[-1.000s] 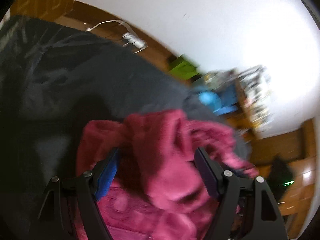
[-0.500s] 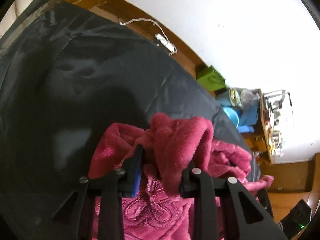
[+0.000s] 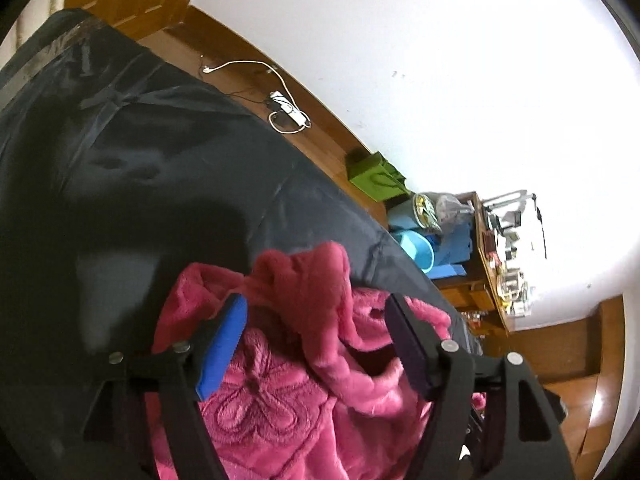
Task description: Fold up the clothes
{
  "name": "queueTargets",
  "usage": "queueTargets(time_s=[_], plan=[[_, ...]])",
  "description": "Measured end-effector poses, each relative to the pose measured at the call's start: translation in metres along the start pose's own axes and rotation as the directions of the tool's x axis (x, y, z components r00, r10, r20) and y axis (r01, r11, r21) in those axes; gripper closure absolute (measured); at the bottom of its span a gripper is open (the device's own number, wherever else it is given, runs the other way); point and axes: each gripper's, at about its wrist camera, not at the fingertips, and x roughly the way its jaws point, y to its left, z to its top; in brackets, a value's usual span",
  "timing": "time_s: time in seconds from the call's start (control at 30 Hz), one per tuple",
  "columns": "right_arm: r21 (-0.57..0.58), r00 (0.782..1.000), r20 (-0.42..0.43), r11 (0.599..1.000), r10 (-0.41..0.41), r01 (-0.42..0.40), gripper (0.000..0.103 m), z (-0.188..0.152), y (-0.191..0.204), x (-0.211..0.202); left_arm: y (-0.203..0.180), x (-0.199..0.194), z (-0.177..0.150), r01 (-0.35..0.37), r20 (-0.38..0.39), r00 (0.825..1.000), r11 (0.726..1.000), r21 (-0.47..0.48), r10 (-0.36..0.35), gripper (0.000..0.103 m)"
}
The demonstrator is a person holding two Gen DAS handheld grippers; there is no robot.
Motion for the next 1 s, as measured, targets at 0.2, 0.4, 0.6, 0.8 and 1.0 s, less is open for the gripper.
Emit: queueTargets(time_s=[0.2, 0.4, 0.6, 0.8, 1.0], plan=[[0.014, 0.995, -0.092, 0.999, 0.049, -0.047, 0.024, 0.003, -0.001, 0.032, 0.002, -0.009, -0.011, -0.023, 0.006, 1.000, 0.998, 0.064, 0.022, 0.028], [0.019, 0.991, -0.131, 0.999, 0.037, -0.035, 0.084, 0.006, 0.000, 0.054, 0.008, -0.010, -0.018, -0.043, -0.007, 0.999, 0.997, 0.069, 0.044, 0.028], [-0.039, 0.978, 0.125, 0.984, -0.166, 0.172, 0.094, 0.006, 0.018, -0.011, 0.011, -0.011, -0.024, -0.047, 0.001, 0.999, 0.995, 0.083, 0.047, 0.026], [-0.003, 0.980, 0.048, 0.981, -0.191, 0.192, 0.093, 0.001, -0.007, 0.001, 0.006, 0.021, -0.035, -0.120, -0.059, 0.990, 0.985, 0.121, 0.128, 0.026], [0.113, 0.992, 0.034, 0.987, -0.118, 0.114, 0.069, -0.007, -0.038, -0.017, 0.019, 0.039, -0.041, -0.279, -0.045, 0.956, 0.945, 0.171, 0.290, 0.024]])
